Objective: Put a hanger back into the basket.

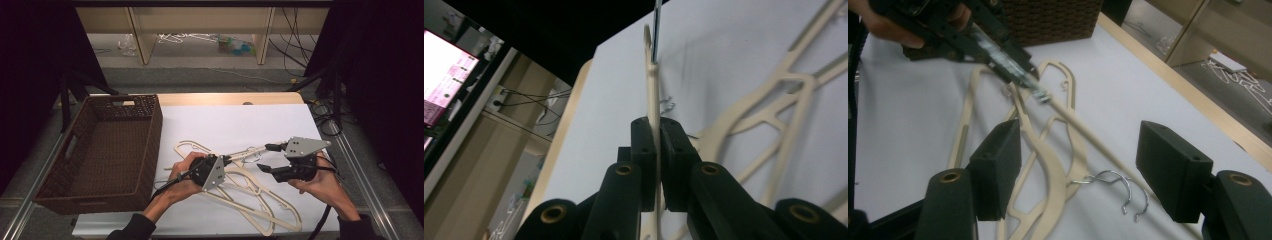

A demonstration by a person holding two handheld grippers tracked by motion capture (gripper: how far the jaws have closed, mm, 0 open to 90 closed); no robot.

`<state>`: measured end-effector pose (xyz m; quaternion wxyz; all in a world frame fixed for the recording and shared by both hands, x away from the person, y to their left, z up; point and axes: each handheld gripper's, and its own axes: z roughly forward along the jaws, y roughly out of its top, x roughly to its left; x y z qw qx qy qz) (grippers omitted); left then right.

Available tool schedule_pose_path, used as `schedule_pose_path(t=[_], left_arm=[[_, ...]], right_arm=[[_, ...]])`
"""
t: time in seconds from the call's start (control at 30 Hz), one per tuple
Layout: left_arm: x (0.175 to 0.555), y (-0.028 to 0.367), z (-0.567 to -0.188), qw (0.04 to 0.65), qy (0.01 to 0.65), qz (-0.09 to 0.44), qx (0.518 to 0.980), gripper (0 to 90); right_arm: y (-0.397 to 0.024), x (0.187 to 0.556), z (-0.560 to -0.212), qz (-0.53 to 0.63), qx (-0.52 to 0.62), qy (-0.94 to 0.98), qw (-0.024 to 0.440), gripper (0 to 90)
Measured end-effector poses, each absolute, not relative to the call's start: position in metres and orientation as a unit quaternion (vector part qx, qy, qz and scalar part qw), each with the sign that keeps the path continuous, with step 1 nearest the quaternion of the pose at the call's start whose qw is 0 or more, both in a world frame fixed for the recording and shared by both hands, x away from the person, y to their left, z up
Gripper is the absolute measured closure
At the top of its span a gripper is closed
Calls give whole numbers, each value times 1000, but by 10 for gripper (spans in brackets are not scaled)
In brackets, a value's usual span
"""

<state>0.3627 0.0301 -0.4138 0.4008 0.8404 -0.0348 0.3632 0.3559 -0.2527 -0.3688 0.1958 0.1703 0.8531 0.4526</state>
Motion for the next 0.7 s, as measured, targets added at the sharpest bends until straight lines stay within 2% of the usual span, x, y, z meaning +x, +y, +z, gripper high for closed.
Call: schedule_pose_path(t=[0.13, 0.33, 0.7], left_arm=[[372, 34, -401, 423, -9, 356, 833, 859], [378, 33, -385, 455, 52, 309, 834, 859], [390, 60, -367, 469, 194, 163, 846, 859]], right_arm=[[-259, 351, -369, 450, 176, 853, 196, 354], [-258, 346, -382, 433, 180, 865, 178, 356], [-256, 340, -394, 422, 178, 875, 155, 349]])
